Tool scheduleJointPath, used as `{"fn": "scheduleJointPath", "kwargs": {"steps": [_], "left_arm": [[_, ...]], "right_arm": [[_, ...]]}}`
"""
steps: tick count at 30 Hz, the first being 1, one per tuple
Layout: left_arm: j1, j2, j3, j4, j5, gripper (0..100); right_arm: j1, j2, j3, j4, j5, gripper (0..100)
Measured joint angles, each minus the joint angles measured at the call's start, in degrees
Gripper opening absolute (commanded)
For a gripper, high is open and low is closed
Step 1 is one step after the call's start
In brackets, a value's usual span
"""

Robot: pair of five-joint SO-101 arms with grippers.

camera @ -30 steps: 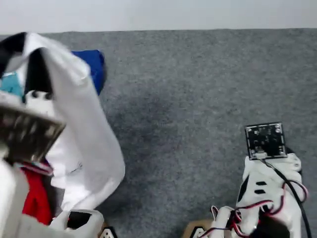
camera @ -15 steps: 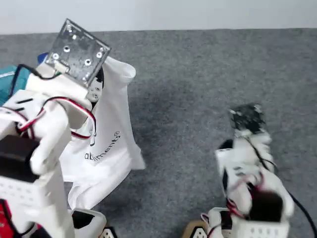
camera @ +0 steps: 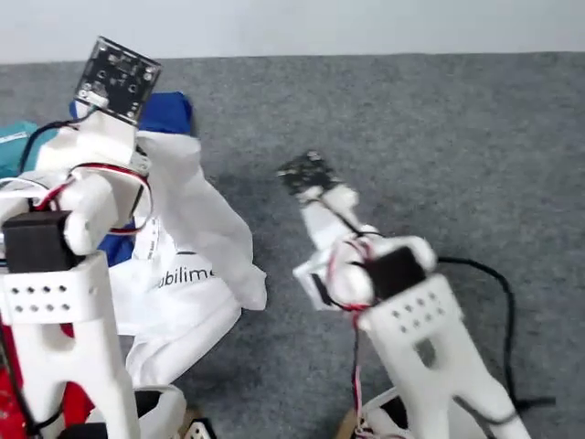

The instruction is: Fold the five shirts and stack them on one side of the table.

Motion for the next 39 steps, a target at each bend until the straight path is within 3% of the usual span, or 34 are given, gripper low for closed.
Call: {"fn": "scheduleJointPath", "kwargs": {"steps": [7, 18, 39], "left_arm": [[-1.1, 0.0, 1.5, -0.4, 0.0, 0], [-1.1, 0.0, 5.6, -3.3, 0.0, 0], [-1.1, 0.0, 5.6, -3.4, 3.6, 0]], "right_arm": [[-7.5, 10.8, -3.2, -2.8, -0.5, 14.0], [-16.9, 21.9, -6.6, -6.7, -4.7, 21.3], [-18.6, 44.2, -9.5, -21.3, -4.7, 22.8]]}}
